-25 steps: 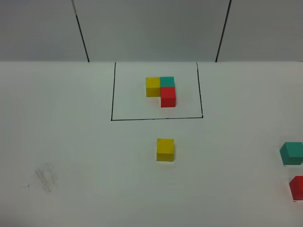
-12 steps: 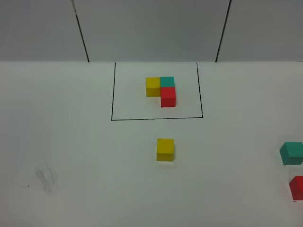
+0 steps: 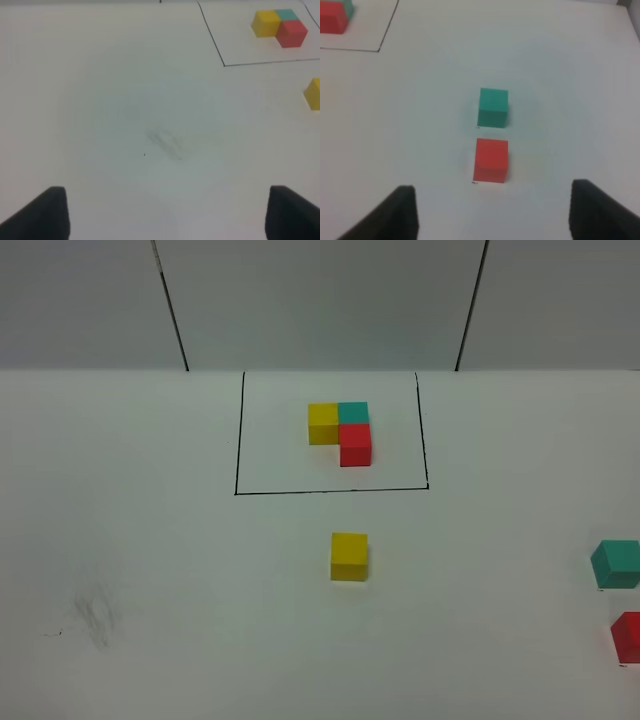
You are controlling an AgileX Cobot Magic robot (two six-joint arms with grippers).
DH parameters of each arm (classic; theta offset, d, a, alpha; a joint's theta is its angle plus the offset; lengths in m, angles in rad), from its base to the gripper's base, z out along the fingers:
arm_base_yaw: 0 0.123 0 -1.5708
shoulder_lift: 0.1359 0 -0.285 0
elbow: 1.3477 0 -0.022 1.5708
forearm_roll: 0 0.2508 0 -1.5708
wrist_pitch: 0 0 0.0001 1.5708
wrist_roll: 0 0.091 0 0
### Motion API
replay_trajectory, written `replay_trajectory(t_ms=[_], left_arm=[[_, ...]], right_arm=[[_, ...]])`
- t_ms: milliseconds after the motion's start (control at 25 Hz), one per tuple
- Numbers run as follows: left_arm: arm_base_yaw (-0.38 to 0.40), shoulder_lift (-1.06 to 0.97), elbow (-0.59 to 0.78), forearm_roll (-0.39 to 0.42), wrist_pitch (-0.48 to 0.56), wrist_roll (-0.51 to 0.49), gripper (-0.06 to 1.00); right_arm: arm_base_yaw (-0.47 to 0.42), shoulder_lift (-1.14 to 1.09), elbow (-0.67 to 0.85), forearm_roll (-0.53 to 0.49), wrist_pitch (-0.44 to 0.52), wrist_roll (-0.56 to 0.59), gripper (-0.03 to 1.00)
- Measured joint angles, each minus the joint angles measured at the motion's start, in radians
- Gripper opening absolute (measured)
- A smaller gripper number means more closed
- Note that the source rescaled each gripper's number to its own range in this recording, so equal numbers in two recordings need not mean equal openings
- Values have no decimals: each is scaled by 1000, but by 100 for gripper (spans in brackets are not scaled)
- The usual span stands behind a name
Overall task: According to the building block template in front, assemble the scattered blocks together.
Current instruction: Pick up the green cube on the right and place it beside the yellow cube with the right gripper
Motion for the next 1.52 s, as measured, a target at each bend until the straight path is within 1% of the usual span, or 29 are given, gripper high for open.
replay_trajectory(t_ms=[240,720,1160,1360,1520], left_arm=[[0,-1,92,0,-51,-1,86],[1,-1,95,0,-66,-3,86],[102,-1,96,-1,-67,-1,86],[112,-1,96,-1,-67,-1,86],[112,-1,96,-1,-67,-1,86]], right_arm=[[0,0,0,0,0,0,48],[0,0,0,0,0,0,48],[0,0,0,0,0,0,48],[0,20,-4,-7,-6,0,48],[0,118,-44,-12,-68,0,48]])
